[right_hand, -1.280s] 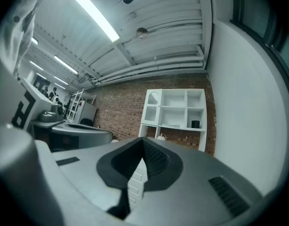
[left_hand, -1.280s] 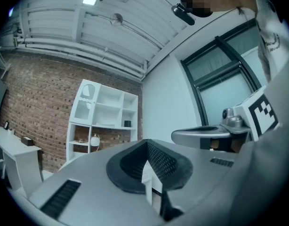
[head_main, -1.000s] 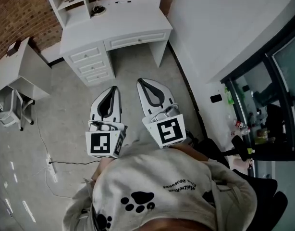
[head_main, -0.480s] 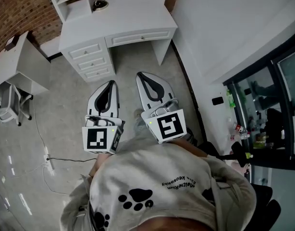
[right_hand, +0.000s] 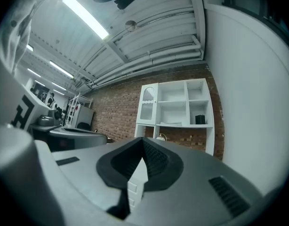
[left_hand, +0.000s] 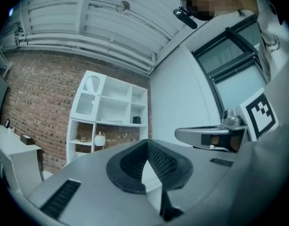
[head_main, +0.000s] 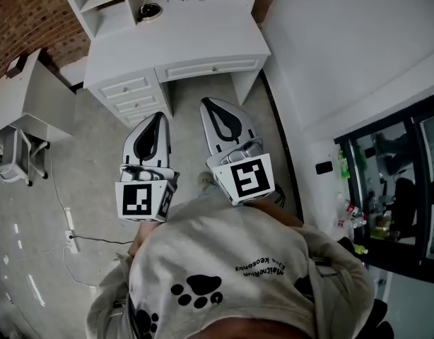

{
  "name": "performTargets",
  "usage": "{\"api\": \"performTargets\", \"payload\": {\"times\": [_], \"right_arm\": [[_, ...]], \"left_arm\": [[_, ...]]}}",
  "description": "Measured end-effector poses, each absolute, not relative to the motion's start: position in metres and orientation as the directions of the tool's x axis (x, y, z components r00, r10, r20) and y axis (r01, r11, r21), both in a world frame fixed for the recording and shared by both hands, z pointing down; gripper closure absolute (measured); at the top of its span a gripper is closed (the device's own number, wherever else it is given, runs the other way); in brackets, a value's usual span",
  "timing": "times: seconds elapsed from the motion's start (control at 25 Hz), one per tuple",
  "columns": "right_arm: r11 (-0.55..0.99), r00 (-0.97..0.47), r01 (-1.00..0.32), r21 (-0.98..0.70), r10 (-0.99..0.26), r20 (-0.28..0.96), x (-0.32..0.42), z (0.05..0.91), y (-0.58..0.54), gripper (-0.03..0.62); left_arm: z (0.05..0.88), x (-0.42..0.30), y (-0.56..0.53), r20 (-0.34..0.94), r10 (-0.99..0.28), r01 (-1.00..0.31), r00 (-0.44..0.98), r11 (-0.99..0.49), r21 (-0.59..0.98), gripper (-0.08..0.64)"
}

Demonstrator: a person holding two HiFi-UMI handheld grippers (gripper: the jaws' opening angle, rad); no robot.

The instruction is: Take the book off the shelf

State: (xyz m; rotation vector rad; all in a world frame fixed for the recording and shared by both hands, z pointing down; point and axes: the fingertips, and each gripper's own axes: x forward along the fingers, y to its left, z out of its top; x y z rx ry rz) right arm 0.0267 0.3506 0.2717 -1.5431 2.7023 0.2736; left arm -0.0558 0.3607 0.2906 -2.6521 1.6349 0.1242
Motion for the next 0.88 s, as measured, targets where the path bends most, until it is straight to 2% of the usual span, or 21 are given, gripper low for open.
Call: {"api": "performTargets", "payload": {"times": [0.4, 0.88], "right_arm": [[0.530, -0.543, -0.837, 0.136, -0.836, -0.084, 0.045, 0.285, 0.264, 0.577], [0.550, -0.559, -0.822, 0.147, -0.829, -0.025, 0.029, 0.306, 0.201, 0.577]], "left_arm": [[0.291, -0.045, 0.276, -0.081, -0.914, -0.917, 0.397, -0.399, 0.004, 0.551], [0.314, -0.062, 0.210, -0.062, -0.924, -0.924, 0.376, -0.379, 0.048, 0.551]]}}
